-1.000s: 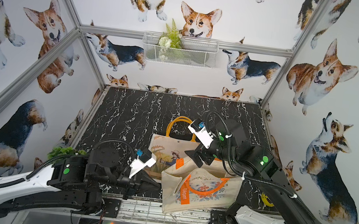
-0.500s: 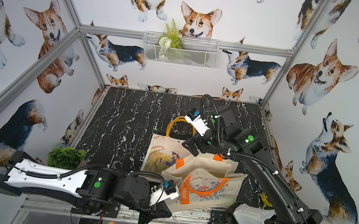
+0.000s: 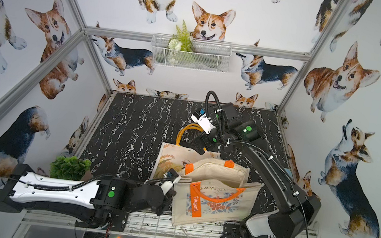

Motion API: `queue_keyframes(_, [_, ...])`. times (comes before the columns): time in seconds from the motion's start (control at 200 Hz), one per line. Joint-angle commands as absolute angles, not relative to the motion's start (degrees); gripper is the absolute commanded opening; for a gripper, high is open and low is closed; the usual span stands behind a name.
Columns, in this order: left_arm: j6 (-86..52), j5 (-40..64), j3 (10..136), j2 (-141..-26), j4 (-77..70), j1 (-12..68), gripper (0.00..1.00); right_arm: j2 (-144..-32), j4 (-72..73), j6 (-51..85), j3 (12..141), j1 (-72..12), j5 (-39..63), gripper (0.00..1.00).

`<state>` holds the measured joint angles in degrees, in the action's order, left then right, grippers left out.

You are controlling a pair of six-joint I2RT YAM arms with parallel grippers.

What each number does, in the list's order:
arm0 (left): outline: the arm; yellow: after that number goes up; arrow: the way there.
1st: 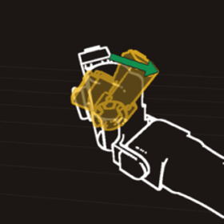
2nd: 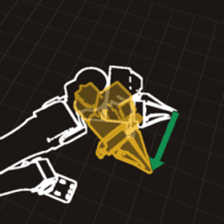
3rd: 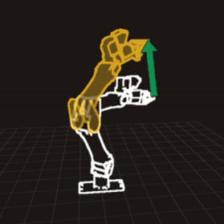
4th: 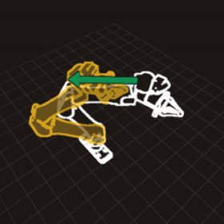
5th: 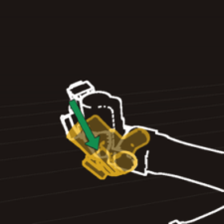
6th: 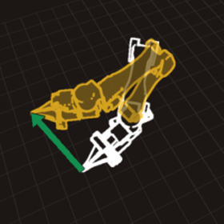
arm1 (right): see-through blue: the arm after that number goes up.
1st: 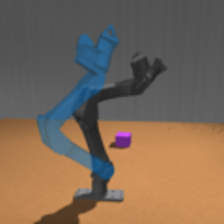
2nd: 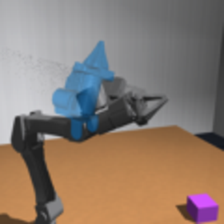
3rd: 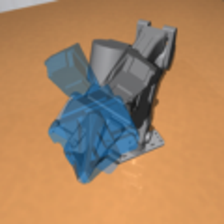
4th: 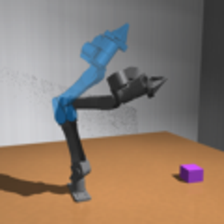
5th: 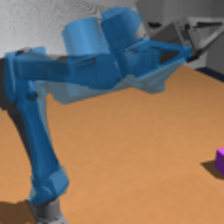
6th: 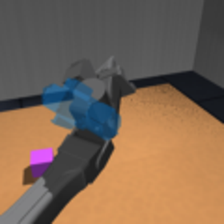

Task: Put away the canvas bag
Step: Adjust the canvas bag at the center of the board.

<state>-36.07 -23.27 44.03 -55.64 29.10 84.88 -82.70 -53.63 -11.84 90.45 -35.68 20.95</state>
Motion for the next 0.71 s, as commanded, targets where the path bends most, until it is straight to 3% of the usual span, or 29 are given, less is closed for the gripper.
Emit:
queue_keyframes(0.0, [-34.83, -26.45, 39.41, -44.83, 30.56, 78.07, 0.00, -87.03, -53.05, -15.49, 94.04, -33.31, 29.38, 1.00])
queue_keyframes(0.215, [-33.80, -18.27, 37.35, -36.04, 28.66, 71.86, 0.00, -95.35, -58.58, -19.50, 99.59, -32.78, 40.09, 0.96])
queue_keyframes(0.336, [-35.42, -4.39, 36.20, -39.68, 17.53, 72.67, 0.00, -96.40, -63.88, -22.85, 99.70, -32.74, 44.43, 0.91])
queue_keyframes(0.411, [-34.59, -0.08, 36.56, -43.55, 11.76, 78.01, 0.00, -94.76, -65.51, -23.99, 97.71, -32.73, 46.36, 0.90])
queue_keyframes(0.531, [-27.75, -4.21, 41.76, -49.80, 13.09, 91.81, 0.00, -90.71, -69.52, -26.01, 93.82, -32.80, 50.86, 0.89])
queue_keyframes(0.701, [-30.36, -2.71, 42.11, -54.49, 12.14, 95.48, 0.00, -83.38, -69.43, -25.84, 86.66, -33.65, 50.56, 0.90])
